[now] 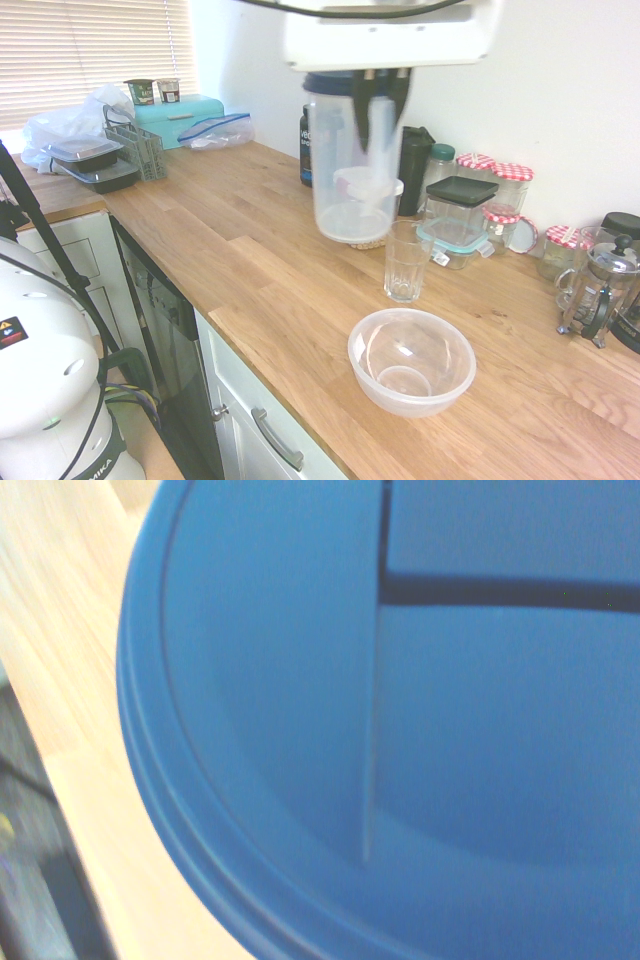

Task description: Pour me some water

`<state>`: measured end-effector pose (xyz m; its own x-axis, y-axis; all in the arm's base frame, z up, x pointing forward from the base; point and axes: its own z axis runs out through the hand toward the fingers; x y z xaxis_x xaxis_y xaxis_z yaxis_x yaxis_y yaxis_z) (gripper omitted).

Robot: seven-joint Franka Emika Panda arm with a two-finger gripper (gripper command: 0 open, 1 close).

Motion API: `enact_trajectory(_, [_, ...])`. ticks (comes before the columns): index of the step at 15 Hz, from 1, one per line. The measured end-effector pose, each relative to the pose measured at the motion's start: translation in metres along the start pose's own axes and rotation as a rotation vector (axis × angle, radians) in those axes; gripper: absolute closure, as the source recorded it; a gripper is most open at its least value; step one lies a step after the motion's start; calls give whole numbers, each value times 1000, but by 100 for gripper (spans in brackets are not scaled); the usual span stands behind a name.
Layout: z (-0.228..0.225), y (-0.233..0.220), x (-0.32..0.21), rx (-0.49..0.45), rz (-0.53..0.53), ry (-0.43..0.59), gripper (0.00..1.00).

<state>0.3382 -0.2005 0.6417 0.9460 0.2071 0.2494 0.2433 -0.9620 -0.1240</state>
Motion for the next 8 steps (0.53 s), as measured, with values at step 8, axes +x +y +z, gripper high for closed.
enact_trajectory(8, [9,123,83,-82,-7,-107,100])
